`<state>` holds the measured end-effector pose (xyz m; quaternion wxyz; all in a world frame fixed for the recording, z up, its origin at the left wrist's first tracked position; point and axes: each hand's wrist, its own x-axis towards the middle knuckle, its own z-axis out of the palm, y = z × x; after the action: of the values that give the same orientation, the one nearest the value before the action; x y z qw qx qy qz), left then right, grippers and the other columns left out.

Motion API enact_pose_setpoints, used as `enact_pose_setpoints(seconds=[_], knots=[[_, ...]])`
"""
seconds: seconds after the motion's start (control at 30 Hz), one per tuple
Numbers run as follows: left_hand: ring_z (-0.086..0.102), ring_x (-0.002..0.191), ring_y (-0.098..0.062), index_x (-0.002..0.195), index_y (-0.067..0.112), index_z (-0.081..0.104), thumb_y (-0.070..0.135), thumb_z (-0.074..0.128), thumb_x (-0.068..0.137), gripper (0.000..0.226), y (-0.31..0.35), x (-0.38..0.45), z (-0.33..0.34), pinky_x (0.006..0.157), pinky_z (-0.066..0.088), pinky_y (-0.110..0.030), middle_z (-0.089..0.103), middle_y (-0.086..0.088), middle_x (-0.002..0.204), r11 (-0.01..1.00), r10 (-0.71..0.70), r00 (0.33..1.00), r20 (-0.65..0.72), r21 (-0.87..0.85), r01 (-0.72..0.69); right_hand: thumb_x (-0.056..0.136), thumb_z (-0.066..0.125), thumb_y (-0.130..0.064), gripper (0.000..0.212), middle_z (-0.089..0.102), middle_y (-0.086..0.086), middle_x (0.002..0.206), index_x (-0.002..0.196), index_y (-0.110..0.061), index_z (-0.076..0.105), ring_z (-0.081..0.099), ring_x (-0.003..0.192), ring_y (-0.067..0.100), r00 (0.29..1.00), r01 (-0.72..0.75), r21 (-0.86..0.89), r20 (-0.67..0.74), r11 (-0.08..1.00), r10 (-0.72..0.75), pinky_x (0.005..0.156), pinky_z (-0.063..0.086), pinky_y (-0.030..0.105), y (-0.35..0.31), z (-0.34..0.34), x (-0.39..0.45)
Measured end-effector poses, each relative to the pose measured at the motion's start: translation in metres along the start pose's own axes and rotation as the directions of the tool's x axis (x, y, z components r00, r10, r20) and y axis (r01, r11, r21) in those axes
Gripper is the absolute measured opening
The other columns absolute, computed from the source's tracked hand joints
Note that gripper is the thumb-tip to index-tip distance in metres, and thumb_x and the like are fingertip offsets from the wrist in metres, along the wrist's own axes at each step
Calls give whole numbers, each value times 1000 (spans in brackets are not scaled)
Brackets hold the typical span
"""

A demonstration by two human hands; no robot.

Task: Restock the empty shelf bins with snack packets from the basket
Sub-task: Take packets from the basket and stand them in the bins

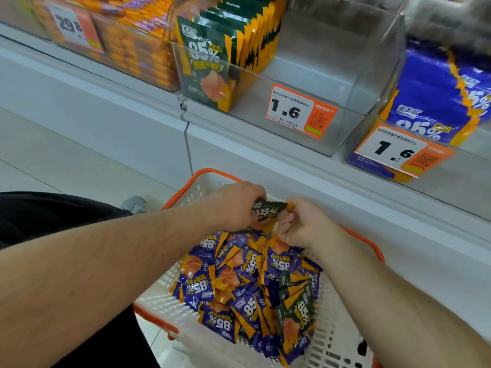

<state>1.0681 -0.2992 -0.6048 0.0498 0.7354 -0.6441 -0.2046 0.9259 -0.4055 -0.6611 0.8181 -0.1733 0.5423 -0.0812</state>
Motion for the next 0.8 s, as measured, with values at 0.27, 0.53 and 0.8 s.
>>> enact_pose_setpoints(seconds=[0.27,0.53,0.8], knots=[[56,91,-14,108,18,67,18,68,89,19,-31,-4,-59,75,40,-24,59,5,95,949,-152,982,-116,-295,112,98,50,-48,39,46,-1,54,82,-13,61,32,44,12,843,466,-524,17,713,-538,49,27,27,-15,50,-56],[66,87,-19,101,25,62,12,73,82,25,-37,-17,-101,76,56,-36,67,2,93,850,-187,950,-249,-526,30,93,65,-19,35,52,-5,49,60,-21,57,41,42,4,508,691,-715,378,104,-774,51,33,24,-16,83,-89],[56,89,-16,124,19,50,21,70,86,43,-57,-25,-135,69,44,-29,53,15,90,695,-488,751,-445,-718,27,92,63,-26,38,64,2,54,55,-19,62,61,60,25,-42,708,-643,373,-291,-927,66,53,42,-64,127,-137]])
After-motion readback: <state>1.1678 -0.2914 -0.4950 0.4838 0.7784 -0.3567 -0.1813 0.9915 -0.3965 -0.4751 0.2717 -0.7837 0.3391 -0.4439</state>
